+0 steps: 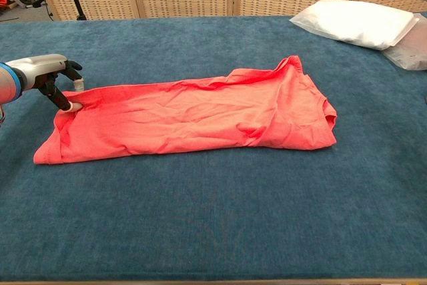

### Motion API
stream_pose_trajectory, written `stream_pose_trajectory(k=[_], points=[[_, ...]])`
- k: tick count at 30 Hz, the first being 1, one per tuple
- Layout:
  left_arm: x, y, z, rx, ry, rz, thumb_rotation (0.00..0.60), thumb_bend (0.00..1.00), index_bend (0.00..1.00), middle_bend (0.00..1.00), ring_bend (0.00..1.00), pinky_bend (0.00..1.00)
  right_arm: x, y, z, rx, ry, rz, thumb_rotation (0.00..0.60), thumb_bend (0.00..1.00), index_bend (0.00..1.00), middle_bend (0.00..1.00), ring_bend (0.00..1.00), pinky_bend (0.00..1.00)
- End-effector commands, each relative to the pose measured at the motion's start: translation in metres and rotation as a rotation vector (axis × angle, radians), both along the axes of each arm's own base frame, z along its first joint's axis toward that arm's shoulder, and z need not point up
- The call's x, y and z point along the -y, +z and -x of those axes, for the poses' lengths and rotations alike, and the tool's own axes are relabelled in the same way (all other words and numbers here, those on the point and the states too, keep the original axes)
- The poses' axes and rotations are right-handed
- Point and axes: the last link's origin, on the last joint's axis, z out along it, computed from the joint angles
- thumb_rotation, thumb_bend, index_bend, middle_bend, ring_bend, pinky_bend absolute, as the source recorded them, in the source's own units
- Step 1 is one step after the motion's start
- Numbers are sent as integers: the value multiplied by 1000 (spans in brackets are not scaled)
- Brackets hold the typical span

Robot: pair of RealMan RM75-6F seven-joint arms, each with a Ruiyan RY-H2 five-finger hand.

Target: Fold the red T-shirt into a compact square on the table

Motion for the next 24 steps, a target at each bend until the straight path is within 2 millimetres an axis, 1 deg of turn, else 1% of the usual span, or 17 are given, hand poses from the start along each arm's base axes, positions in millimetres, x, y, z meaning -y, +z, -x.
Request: stream_pose_trajectory(k=[1,3,6,9,17,21,24], points=[[-1,3,1,-1,-1,-10,600,481,700,0,0,0,0,0,0,0,0,-1,600,0,0,0,0,0],[-2,6,5,-11,4,-17,600,490,722,0,0,0,0,0,0,1,0,-2,600,0,0,0,0,0],[-8,17,17,-12,38,-41,600,525,757,0,0,0,0,-1,0,-1,0,-4,600,0,0,0,0,0],[-13,25,25,-9,62,-44,600,543,770,0,0,0,-1,-1,0,-3,0,-5,600,0,0,0,0,0],[-31,63,54,-99,98,-54,600,553,770,0,0,0,-1,-2,0,-5,-2,-6,600,0,0,0,0,0],[-42,87,69,-158,114,-81,600,554,771,0,0,0,-1,-3,-1,-6,-2,-5,600,0,0,0,0,0],[-49,97,76,-159,132,-87,600,556,771,0,0,0,-1,-3,-1,-8,-1,-5,600,0,0,0,0,0]])
